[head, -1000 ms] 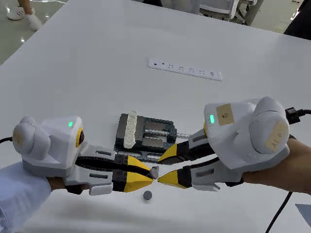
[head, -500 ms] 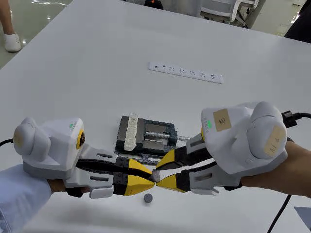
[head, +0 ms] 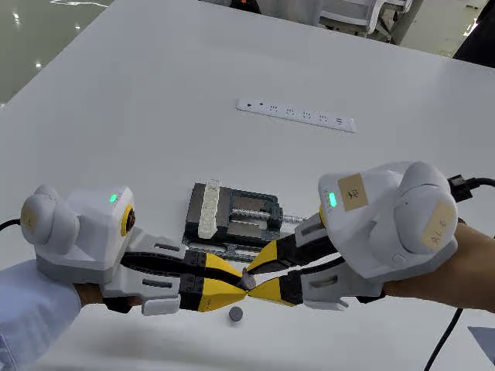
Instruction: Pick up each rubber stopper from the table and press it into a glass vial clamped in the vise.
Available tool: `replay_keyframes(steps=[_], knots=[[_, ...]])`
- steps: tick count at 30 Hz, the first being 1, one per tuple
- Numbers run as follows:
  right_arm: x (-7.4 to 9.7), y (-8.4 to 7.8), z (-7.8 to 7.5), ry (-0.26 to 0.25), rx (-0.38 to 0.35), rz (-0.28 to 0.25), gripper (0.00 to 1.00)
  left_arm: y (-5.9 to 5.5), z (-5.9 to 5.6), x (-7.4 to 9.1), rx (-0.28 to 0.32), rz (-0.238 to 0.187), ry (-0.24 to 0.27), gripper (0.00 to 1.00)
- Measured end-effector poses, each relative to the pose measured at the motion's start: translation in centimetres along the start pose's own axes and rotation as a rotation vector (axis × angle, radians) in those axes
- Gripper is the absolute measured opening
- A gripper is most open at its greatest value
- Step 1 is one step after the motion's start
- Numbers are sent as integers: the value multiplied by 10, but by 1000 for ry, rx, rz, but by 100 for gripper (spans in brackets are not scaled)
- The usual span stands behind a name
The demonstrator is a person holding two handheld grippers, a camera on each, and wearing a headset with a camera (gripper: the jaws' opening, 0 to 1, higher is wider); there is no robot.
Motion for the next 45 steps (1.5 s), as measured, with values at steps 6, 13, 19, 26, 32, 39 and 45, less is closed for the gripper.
replay_keyframes(steps=[6, 13, 19, 26, 32, 39, 45], knots=[[0, 1, 2, 18, 7, 3, 7, -1, -2, 0, 1, 2, -13, 1], [0, 1, 3, 37, 4, 19, 7, -1, -4, -1, -1, 3, -22, 2], [-2, 2, 4, 53, -5, 63, 6, -2, -6, -3, -18, 11, -23, 2], [0, 2, -1, 45, -5, 97, 6, -1, -1, -2, -13, 4, 12, 3], [2, 5, -8, 34, -7, 111, 6, -1, 8, 1, -34, 13, 69, 11], [8, 5, -25, 9, -14, 161, 6, -5, 21, 11, -91, 41, 177, 18], [13, 9, -43, -24, -18, 198, 6, -7, 36, 21, -108, 48, 270, 29]])
Point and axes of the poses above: the centre of the closed fingertips' face, and the gripper's own axes: x roughly backward along the fingers, z roughly to its left, y roughly out of its top, the point moved 3 cm from there along x, roughly backward along the fingers, and after that the axes turned 13 degrees about y, right-handed, at the moved point
